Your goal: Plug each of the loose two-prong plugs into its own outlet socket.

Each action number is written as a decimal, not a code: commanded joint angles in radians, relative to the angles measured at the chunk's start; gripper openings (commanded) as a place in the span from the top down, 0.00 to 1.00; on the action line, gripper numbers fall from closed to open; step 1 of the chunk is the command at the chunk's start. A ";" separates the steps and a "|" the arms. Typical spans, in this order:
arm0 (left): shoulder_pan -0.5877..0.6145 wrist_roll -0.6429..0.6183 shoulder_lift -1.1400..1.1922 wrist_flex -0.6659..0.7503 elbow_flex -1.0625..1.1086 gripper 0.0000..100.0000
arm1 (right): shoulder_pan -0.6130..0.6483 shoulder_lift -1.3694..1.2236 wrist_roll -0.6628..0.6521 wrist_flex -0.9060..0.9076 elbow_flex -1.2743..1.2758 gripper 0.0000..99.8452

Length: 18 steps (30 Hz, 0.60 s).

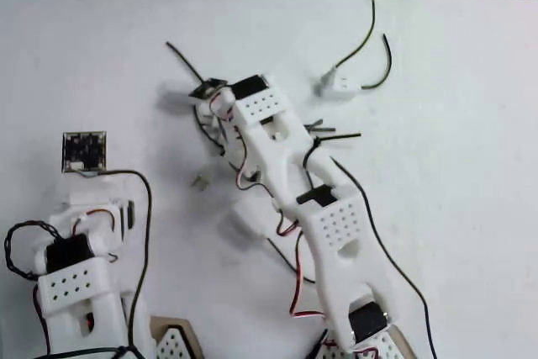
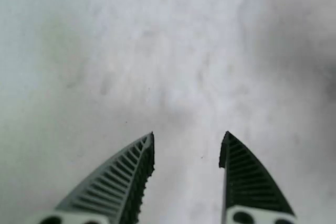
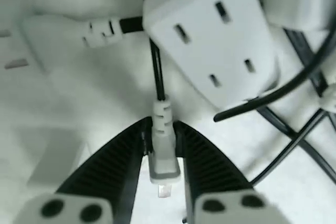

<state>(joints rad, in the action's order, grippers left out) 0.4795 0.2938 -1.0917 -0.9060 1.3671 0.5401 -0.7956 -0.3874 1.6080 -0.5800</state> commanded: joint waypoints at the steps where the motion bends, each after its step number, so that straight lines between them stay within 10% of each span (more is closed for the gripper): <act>1: 0.005 -0.002 -0.021 0.021 -0.002 0.79 | 0.013 0.067 -0.003 0.013 -0.043 0.98; 12: 0.005 -0.002 -0.021 0.021 0.000 0.79 | 0.024 0.038 -0.002 0.102 -0.044 0.85; 18: 0.005 -0.002 -0.021 0.021 0.000 0.79 | 0.021 0.041 -0.003 0.097 -0.046 0.93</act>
<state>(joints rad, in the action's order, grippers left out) 0.4795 0.2938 -1.0917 -0.9060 1.3671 0.5539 -0.7956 -0.3874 1.6909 -0.5800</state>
